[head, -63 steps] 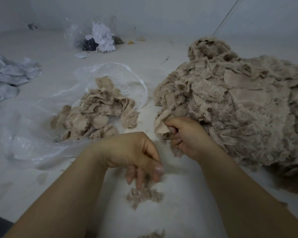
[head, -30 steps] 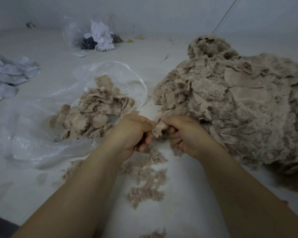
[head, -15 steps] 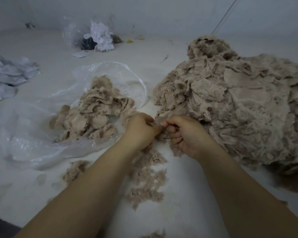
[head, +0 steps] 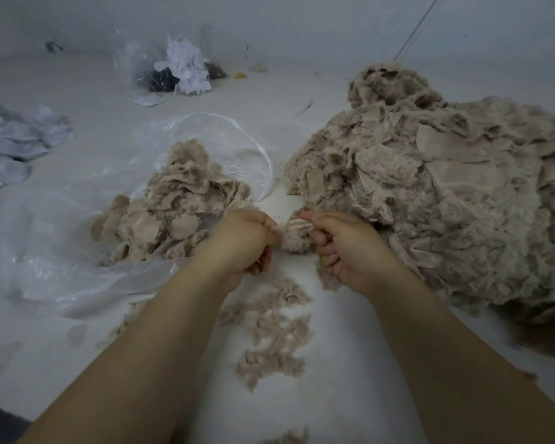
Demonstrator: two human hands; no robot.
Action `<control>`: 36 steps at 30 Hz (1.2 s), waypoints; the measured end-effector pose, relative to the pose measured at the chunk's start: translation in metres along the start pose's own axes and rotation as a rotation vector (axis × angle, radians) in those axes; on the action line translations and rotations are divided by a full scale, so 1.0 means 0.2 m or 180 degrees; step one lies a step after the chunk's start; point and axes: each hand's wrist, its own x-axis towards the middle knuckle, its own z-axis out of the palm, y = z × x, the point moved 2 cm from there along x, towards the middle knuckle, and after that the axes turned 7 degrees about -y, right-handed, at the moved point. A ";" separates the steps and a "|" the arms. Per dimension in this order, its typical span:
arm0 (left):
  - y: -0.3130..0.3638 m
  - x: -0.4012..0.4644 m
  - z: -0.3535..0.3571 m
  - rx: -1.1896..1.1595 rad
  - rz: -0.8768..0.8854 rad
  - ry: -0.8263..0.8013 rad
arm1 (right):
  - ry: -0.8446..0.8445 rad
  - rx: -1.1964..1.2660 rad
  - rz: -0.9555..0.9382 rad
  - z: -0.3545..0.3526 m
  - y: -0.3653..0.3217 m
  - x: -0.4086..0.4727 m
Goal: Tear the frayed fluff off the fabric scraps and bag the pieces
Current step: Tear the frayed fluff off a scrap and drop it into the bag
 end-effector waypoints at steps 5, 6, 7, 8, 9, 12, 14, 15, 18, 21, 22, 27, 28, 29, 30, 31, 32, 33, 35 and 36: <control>0.02 0.01 0.03 -0.0982 0.0313 -0.0067 | 0.0048 0.0067 0.0067 0.00 0.00 0.00; 0.02 0.01 0.03 -0.1109 0.0317 -0.0114 | 0.0048 0.0060 0.0067 0.00 0.00 0.00; 0.02 0.01 0.04 -0.1178 0.0290 -0.0153 | 0.0046 0.0037 0.0064 0.00 0.00 0.00; 0.01 0.01 0.04 -0.1189 0.0240 -0.0169 | 0.0041 0.0013 0.0059 0.00 0.00 0.00; 0.01 0.02 0.05 -0.1138 0.0178 -0.0160 | 0.0026 0.0000 0.0054 0.00 0.00 0.00; -0.01 0.03 0.09 -0.0858 0.0005 -0.0033 | -0.0045 -0.0013 0.0047 0.01 0.00 0.00; -0.02 0.04 0.12 -0.0870 -0.0050 0.0081 | -0.0077 -0.0035 0.0033 0.01 0.00 0.00; -0.02 0.05 0.14 -0.0889 -0.0057 0.0134 | -0.0083 -0.0038 0.0038 0.01 0.00 0.00; -0.03 0.08 0.16 -0.0827 0.0060 0.0327 | -0.0060 -0.0036 0.0098 0.01 0.00 -0.01; -0.02 0.08 0.13 -0.0952 0.0220 0.0491 | 0.0018 -0.0008 0.0115 0.01 0.00 -0.01; -0.02 0.08 0.12 -0.1130 0.0271 0.0471 | 0.0058 -0.0015 0.0105 0.01 0.00 -0.01; -0.01 0.05 0.09 -0.1441 0.0447 0.0299 | 0.0114 -0.0133 0.0097 0.01 0.00 0.00; -0.01 0.05 0.09 -0.1378 0.0444 0.0263 | 0.0080 -0.0176 0.0091 0.01 0.00 0.00; 0.00 0.05 0.09 -0.1322 0.0426 0.0200 | 0.0019 -0.0210 0.0065 0.01 0.00 0.00; 0.00 0.05 0.10 -0.1301 0.0401 0.0099 | -0.0049 -0.0245 0.0027 0.01 0.00 0.00; 0.01 0.04 0.10 -0.1309 0.0372 -0.0038 | -0.0094 -0.0249 -0.0010 0.02 0.00 -0.01; 0.01 0.04 0.11 -0.1314 0.0343 -0.0179 | -0.0102 -0.0238 -0.0037 0.01 0.01 0.00; 0.02 0.04 0.12 -0.1260 0.0317 -0.0278 | -0.0084 -0.0222 -0.0056 0.02 0.01 -0.01; 0.02 0.04 0.11 -0.1079 0.0323 -0.0273 | -0.0055 -0.0258 -0.0067 0.01 0.01 0.00; 0.02 0.04 0.10 -0.1083 0.0361 -0.0187 | -0.0026 -0.0281 -0.0041 0.01 0.02 0.00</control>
